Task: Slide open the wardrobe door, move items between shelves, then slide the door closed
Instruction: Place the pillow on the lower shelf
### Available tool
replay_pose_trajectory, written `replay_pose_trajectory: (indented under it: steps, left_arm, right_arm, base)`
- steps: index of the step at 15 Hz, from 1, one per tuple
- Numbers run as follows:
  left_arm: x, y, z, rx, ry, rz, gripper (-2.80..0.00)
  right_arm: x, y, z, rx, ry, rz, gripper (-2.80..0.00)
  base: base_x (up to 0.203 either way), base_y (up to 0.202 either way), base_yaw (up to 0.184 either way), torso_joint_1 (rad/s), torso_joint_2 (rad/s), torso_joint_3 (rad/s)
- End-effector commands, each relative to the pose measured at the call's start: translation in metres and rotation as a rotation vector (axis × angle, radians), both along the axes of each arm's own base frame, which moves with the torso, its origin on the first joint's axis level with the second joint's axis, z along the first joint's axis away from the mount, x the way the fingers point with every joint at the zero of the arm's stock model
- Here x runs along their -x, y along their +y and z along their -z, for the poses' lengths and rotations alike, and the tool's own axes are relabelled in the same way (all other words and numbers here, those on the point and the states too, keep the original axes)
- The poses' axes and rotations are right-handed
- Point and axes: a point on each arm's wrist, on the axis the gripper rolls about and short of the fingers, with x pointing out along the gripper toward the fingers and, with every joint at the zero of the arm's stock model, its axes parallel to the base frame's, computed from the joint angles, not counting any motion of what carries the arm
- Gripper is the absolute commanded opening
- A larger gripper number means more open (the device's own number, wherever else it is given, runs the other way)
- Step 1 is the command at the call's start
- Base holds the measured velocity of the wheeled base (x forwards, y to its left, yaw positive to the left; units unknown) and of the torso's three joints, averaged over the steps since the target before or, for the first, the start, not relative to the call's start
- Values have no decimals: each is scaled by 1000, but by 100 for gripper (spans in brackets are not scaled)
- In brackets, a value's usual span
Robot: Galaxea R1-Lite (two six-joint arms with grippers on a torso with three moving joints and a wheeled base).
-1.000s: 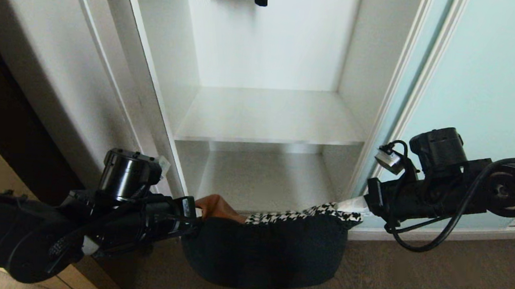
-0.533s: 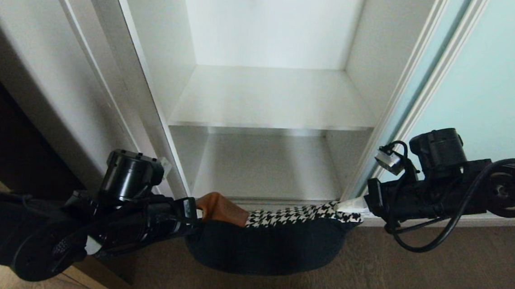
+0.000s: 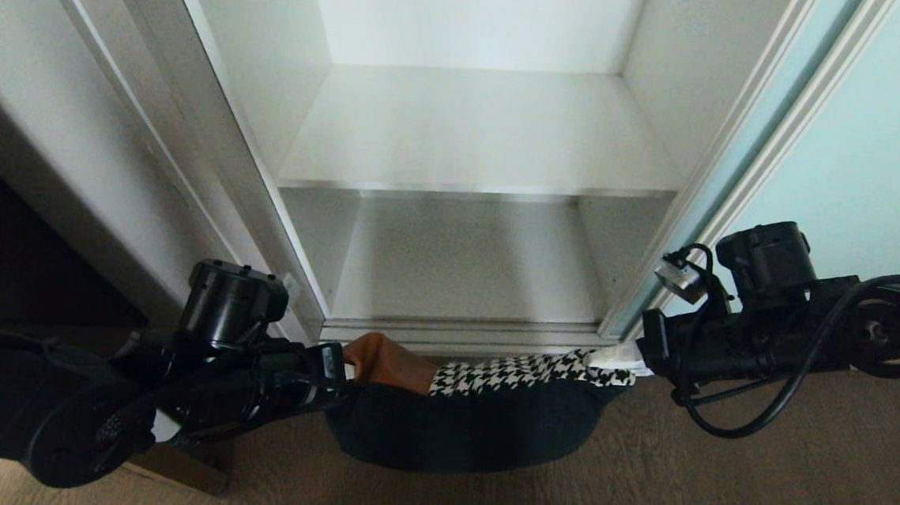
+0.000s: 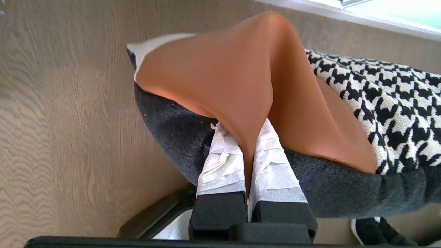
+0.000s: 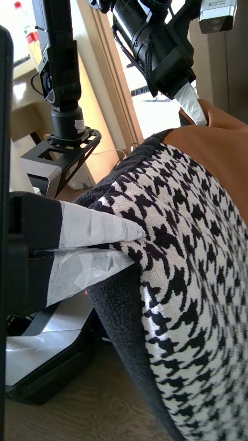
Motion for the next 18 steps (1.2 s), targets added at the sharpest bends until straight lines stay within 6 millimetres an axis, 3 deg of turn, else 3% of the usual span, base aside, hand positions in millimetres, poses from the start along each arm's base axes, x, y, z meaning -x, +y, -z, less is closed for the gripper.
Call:
replay_pose_trajectory:
  steps: [1, 10, 18]
  left_arm:
    - [0, 0, 0, 3, 0, 0, -280]
    - [-2, -1, 2, -1, -1, -2, -280]
    - [2, 1, -11, -8, -58, 1, -280]
  right_arm:
    - [0, 0, 0, -3, 4, -2, -280]
    - [1, 1, -2, -5, -2, -4, -280]
    - [8, -1, -16, -20, -38, 0, -280]
  base:
    - [0, 0, 0, 3, 3, -188]
    - [0, 0, 0, 1, 3, -191]
    - [0, 0, 0, 0, 1, -16]
